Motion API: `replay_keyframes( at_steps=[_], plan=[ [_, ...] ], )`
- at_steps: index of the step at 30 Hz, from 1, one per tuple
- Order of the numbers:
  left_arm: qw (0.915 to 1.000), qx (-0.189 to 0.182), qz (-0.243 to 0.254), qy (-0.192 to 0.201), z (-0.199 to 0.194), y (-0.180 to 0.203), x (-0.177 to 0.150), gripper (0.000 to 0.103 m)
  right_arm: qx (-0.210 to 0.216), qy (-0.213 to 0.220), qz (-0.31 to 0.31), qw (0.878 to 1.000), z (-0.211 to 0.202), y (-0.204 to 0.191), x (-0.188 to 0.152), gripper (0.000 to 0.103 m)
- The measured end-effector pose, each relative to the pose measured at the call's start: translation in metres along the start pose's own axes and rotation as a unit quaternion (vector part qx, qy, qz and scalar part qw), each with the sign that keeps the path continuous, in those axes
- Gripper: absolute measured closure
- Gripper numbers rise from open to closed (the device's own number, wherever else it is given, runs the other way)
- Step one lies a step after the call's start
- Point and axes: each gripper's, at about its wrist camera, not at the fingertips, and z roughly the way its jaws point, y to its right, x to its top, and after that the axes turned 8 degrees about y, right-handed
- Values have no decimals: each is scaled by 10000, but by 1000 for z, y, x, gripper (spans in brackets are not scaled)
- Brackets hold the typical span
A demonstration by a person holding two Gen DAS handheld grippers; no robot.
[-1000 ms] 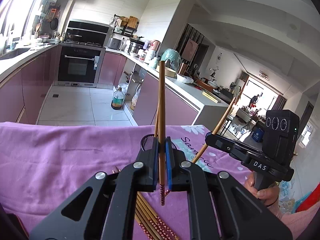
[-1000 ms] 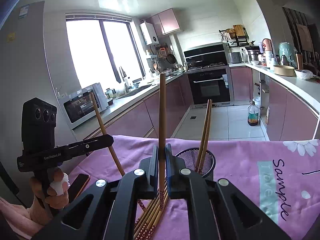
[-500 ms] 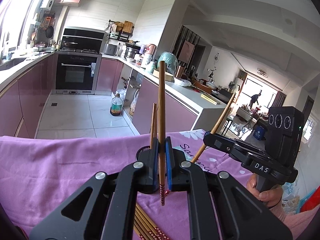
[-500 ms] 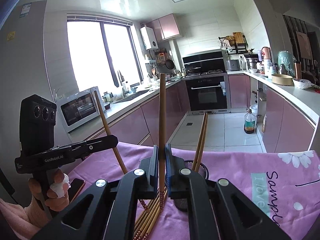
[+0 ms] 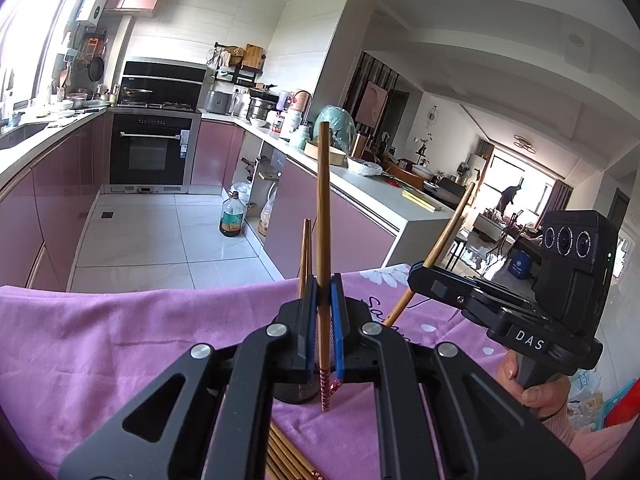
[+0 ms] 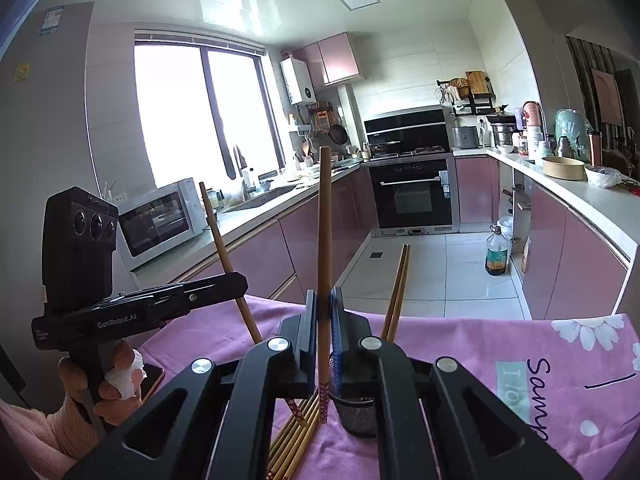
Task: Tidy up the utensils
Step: 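Raise the chopstick upright over the mesh cup with the left tool while the right tool follows, then drop the chopstick into the mesh cup with the left tool while the right tool releases its own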
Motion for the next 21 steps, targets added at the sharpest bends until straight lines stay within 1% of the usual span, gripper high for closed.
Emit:
replay_keyframes(
  at_steps=[6,17,21],
  plan=[
    [10000,-4,83,37,3,2,7,96,-12,60,-41,10000,1,-2,5,98],
    [9994,68,236,240,8,5,21,96,-111,225,-119,9996,6,-4,21,98],
    [9991,144,328,240,13,7,19,96,-172,239,-123,9995,11,-1,25,98]
  ],
)
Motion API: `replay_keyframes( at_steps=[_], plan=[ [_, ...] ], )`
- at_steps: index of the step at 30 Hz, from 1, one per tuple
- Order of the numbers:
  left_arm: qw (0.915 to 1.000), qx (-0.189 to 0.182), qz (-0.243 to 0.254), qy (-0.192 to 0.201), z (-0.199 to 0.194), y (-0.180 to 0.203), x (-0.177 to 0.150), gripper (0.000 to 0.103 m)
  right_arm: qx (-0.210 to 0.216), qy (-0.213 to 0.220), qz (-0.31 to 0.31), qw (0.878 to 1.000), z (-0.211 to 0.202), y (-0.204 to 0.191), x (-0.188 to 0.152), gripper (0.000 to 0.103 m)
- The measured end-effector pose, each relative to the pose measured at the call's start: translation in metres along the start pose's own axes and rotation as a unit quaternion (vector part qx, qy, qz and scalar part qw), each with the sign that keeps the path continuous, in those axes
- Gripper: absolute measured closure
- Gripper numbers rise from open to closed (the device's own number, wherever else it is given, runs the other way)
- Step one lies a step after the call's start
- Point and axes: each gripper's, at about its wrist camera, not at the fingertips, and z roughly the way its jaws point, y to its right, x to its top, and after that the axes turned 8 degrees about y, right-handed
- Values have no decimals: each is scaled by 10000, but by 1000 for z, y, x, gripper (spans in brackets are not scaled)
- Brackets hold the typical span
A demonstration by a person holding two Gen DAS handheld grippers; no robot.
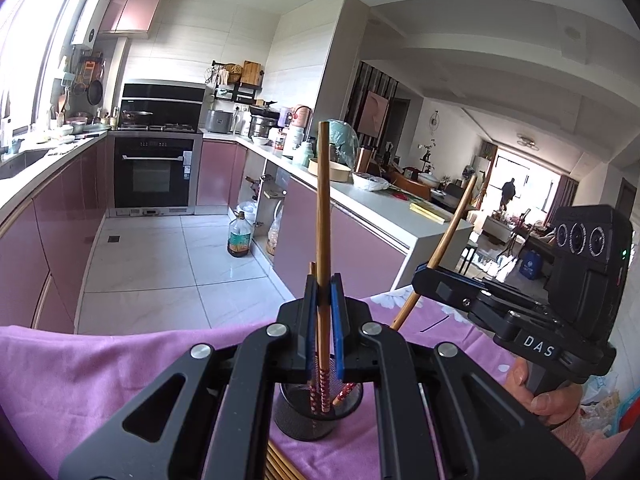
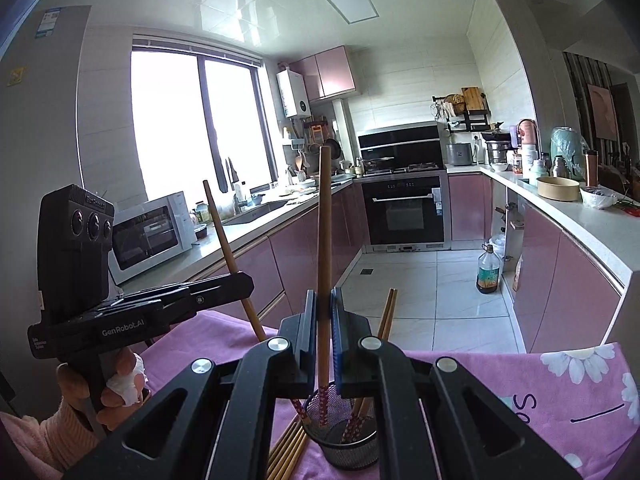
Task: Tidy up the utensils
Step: 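Drop the chopstick into the mesh cup with the left tool while the right tool releases its own, then withdraw both open tools from the cup back to the chopstick row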
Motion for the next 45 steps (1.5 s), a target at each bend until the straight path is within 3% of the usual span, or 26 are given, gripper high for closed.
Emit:
replay_keyframes(
  at_steps=[7,14,19,24,36,45],
  plan=[
    [9994,163,108,-289,17,6,-18,96,-138,-292,68,9995,20,7,-11,98],
    [9950,152,229,-959,38,9,-52,96,-203,-870,197,9958,46,17,-32,98],
    [9910,44,47,-1338,48,-1,-71,96,-268,-1224,322,9916,60,22,-45,97],
    [9904,17,-70,-1384,52,-11,-69,96,-368,-1401,483,9883,72,28,-55,97],
    [9891,157,-312,-1431,58,-33,-67,93,-513,-1298,615,9883,70,29,-61,94],
    [9937,374,-202,-1041,17,-34,-61,83,-292,-1098,442,9925,47,15,-58,87]
  ],
)
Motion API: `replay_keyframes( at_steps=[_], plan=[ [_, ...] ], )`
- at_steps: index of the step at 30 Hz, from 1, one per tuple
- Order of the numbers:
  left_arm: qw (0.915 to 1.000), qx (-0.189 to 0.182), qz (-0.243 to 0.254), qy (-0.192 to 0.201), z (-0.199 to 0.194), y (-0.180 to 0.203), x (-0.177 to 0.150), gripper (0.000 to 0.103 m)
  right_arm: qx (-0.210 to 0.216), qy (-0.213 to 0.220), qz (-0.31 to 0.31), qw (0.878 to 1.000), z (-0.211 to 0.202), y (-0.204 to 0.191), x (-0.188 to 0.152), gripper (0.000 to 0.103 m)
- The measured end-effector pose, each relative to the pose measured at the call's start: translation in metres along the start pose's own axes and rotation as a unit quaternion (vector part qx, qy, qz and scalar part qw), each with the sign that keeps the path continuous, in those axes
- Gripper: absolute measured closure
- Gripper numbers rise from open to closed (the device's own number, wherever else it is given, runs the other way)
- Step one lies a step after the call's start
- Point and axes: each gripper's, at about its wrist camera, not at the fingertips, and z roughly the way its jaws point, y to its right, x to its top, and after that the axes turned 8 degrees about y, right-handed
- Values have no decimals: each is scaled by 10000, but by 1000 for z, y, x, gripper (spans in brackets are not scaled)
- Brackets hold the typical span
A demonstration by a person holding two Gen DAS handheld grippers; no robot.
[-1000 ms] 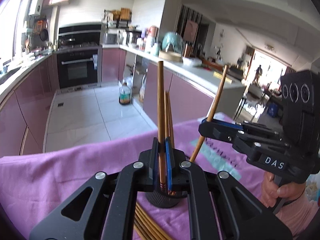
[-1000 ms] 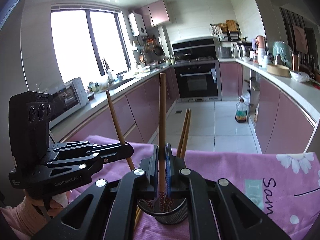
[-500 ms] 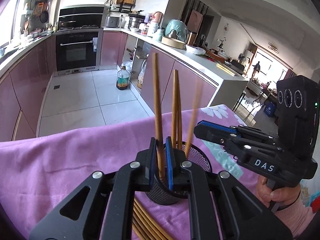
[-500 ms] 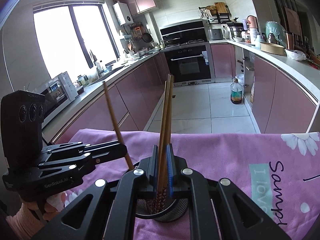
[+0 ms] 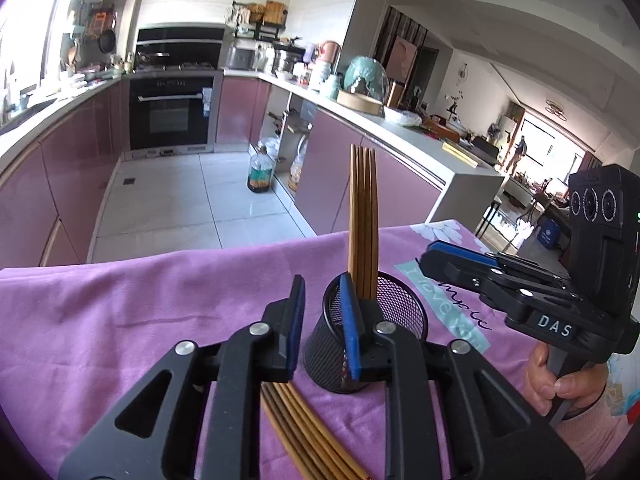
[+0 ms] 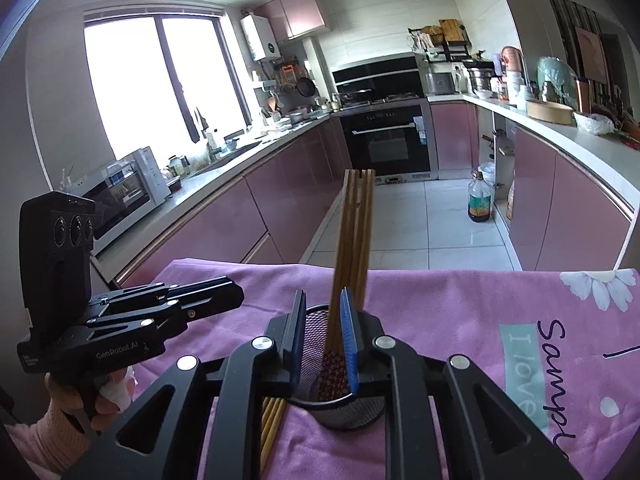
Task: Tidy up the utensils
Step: 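Withdraw both open tools from the cup back to the chopstick row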
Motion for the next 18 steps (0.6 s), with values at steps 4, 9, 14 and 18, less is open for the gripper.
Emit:
replay_keyframes(
  at_steps=[4,9,14,18],
  plan=[
    [9994,80,161,288,-32,4,-4,73,307,139,-184,9993,-21,-15,-5,80],
    [9988,238,282,328,-60,2,-25,63,719,-96,-404,9965,-29,-35,-32,73],
    [9989,388,107,-224,-56,-14,-66,62,777,-784,-403,9931,-4,-43,-68,73],
    [9968,475,-15,-638,-46,-27,-99,62,757,-1316,-331,9878,18,-45,-94,74]
  ],
)
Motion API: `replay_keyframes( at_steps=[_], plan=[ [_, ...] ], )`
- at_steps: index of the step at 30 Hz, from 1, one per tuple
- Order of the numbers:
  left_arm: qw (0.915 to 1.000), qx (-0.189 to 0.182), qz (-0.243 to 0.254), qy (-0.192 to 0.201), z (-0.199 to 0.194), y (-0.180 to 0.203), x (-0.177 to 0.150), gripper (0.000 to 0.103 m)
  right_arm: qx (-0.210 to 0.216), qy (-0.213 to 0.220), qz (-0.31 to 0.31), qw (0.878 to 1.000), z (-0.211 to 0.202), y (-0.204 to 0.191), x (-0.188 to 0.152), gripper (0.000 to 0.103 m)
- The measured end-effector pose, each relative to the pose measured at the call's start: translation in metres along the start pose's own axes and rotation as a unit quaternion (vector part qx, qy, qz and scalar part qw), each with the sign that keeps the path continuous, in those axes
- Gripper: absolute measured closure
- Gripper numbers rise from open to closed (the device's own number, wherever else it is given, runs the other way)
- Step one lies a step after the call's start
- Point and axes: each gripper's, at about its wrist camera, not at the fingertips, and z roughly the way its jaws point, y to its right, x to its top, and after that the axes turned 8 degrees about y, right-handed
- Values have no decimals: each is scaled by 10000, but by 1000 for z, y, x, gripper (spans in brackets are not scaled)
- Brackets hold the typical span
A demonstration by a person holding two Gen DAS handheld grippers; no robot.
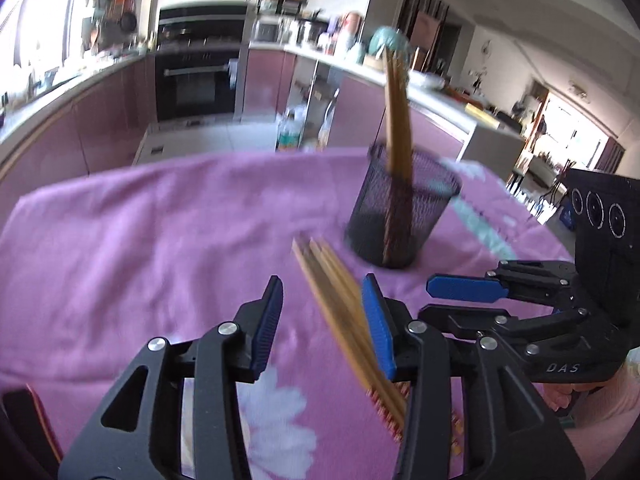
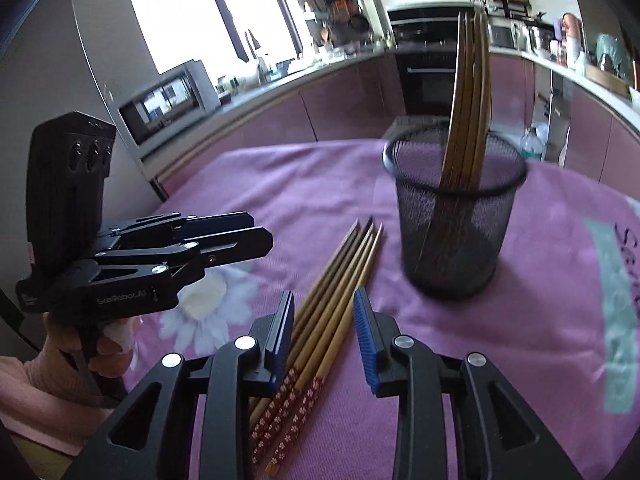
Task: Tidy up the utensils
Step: 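Withdraw both open tools from the cup back to the chopstick row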
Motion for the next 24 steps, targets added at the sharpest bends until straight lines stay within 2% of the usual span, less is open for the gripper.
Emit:
replay_keyframes(
  at_steps=[2,10,15,24],
  plan=[
    [9999,-13,-37,-159,3,-4,-17,62,-18,-160,100,9998,9,2,-7,74],
    [9984,-140,-5,-548,32,11,-32,62,-145,-357,249,9989,19,1,-21,75],
    [9975,-112,55,-699,40,15,-37,62,-237,-427,168,9987,24,0,-28,77],
    [9969,-39,243,-749,44,18,-39,64,-369,-445,70,9983,27,0,-29,79]
  ],
)
